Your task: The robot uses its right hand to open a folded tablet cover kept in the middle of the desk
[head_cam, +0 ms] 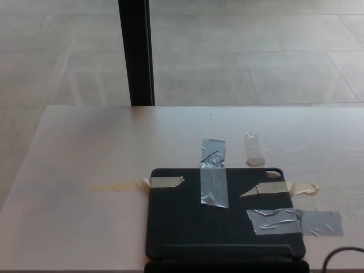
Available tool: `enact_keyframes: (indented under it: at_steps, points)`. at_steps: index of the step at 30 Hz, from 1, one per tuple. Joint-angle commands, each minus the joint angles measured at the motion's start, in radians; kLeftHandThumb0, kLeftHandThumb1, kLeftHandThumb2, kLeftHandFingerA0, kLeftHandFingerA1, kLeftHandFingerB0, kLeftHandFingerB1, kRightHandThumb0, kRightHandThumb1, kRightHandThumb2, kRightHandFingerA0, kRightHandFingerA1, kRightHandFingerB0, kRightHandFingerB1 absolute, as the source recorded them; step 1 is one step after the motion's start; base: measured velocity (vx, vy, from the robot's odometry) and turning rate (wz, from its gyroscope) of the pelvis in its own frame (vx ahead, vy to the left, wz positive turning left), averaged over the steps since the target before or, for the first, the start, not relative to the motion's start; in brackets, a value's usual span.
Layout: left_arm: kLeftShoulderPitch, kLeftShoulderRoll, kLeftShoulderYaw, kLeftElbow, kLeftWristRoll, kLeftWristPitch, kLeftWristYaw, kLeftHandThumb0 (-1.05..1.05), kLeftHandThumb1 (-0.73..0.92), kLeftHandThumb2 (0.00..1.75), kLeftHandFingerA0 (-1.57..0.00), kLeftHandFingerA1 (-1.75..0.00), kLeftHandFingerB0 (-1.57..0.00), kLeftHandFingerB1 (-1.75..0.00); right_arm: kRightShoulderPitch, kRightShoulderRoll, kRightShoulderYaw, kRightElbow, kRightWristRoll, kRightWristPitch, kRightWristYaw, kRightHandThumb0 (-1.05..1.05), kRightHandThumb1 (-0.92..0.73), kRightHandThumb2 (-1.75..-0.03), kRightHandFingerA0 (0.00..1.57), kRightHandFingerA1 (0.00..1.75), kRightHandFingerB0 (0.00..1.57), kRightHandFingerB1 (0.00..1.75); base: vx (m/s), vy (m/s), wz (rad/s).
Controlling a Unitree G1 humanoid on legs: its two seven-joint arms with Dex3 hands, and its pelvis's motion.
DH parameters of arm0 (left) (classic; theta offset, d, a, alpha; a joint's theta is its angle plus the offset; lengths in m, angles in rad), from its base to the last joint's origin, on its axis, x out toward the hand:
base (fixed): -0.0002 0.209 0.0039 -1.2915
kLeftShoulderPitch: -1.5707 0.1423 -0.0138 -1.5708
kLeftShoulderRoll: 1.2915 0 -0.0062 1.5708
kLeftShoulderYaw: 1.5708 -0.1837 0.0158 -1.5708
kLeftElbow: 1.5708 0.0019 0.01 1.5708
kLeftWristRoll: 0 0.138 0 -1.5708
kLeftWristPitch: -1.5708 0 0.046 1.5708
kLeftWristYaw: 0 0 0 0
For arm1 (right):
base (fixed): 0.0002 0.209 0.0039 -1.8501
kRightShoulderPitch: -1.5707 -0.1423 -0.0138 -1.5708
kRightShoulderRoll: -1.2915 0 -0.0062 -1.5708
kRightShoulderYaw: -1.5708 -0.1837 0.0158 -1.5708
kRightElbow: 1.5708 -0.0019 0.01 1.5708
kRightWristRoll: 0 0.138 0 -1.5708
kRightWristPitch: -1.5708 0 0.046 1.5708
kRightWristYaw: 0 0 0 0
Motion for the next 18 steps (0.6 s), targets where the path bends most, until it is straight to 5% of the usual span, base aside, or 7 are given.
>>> enact_keyframes:
  at_steps: [1,7,8,11,13,17,18]
  points:
    - [-0.016,0.031,-0.004,0.013,-0.033,0.033,-0.004,-0.77,0.75,0.63,-0.68,-0.84,-0.38,-0.63,0.067,0.04,-0.073,0.025,-0.024,0.033,-0.02,-1.01,-0.92,-0.73,0.66,0.95,0.32,0.41,0.0,0.0,0.0]
    - [-0.014,0.031,-0.011,0.009,-0.041,0.032,-0.004,-0.76,0.76,0.63,-0.68,-0.84,-0.38,-0.62,0.087,0.077,-0.127,0.046,-0.007,0.017,-0.009,-0.99,-0.92,-0.74,0.61,0.71,0.3,0.42,0.0,0.0,0.0]
    - [-0.012,0.033,-0.013,0.01,-0.039,0.031,-0.003,-0.76,0.76,0.63,-0.68,-0.83,-0.38,-0.62,0.091,0.079,-0.132,0.048,-0.006,0.008,-0.017,-0.99,-0.77,-1.18,0.64,0.86,0.27,0.52,0.0,0.0,0.0]
    - [-0.003,0.036,-0.015,0.015,-0.046,0.027,-0.008,-0.76,0.77,0.63,-0.68,-0.83,-0.37,-0.61,0.09,0.103,-0.215,-0.003,0.049,0.021,-0.02,-0.97,-0.92,-0.74,0.52,0.77,0.31,0.4,0.0,0.0,0.0]
    - [0.006,0.036,-0.02,0.011,-0.046,0.025,-0.012,-0.77,0.77,0.63,-0.68,-0.83,-0.37,-0.61,0.079,0.112,-0.303,-0.041,0.123,0.016,-0.012,-0.97,-0.79,-1.18,0.56,0.81,0.27,0.51,0.0,0.0,0.0]
    - [0.019,0.037,-0.025,0.013,-0.048,0.022,-0.017,-0.77,0.77,0.63,-0.67,-0.83,-0.37,-0.62,-0.042,0.137,-0.627,-0.074,0.365,0.002,-0.038,-0.88,-0.92,-0.71,0.53,0.57,0.37,0.38,0.0,0.0,0.0]
    - [0.02,0.038,-0.025,0.012,-0.049,0.024,-0.016,-0.77,0.77,0.63,-0.66,-0.83,-0.37,-0.62,-0.059,0.148,-0.673,-0.062,0.405,0.001,-0.04,-0.89,-0.77,-1.14,0.45,0.61,0.33,0.51,0.0,0.0,0.0]
